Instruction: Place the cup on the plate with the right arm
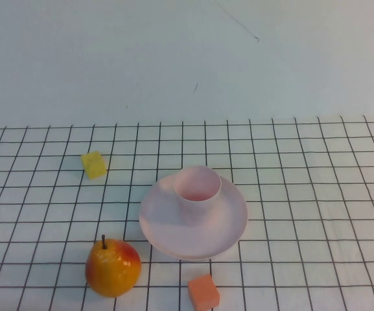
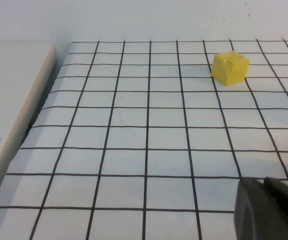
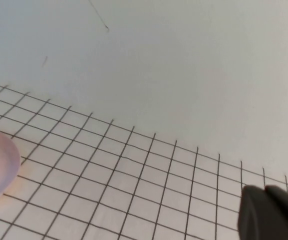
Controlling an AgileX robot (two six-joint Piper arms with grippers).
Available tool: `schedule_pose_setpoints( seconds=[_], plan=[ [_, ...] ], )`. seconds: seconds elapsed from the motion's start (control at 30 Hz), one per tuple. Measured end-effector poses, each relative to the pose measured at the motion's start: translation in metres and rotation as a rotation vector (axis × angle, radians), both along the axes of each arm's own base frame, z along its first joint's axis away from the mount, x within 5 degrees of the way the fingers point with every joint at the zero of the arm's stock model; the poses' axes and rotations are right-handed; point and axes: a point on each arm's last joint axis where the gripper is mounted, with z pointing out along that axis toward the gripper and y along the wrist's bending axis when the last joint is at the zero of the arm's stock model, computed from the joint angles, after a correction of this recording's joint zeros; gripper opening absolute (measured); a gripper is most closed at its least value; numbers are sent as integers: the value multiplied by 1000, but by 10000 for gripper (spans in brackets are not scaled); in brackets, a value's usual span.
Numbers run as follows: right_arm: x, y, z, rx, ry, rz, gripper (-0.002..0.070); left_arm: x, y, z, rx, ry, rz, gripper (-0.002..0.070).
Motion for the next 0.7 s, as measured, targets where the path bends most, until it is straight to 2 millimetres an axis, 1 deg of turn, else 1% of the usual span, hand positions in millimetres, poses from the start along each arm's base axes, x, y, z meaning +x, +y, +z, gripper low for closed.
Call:
schedule_pose_setpoints(
  seconds=[0.13,0.27,0.3,0.37,0.47,0.57,0.7],
  plan=[
    [-26,-5,-34,2,-41,-71,-1,0,0,0,0,0,0,-3],
    [-38,-7,-70,1,-51,-126,-1,0,0,0,0,0,0,-3],
    [-39,-7,-78,1,-47,-135,-2,0,0,0,0,0,0,-3],
    [-41,-8,-99,0,-26,-145,-1,0,0,0,0,0,0,-3],
    [-40,-8,-125,2,23,-147,-1,0,0,0,0,0,0,-3],
    [-37,-8,-146,4,78,-149,-2,0,0,0,0,0,0,-3],
    [-36,-9,-162,6,112,-154,-2,0,0,0,0,0,0,-3]
  ],
)
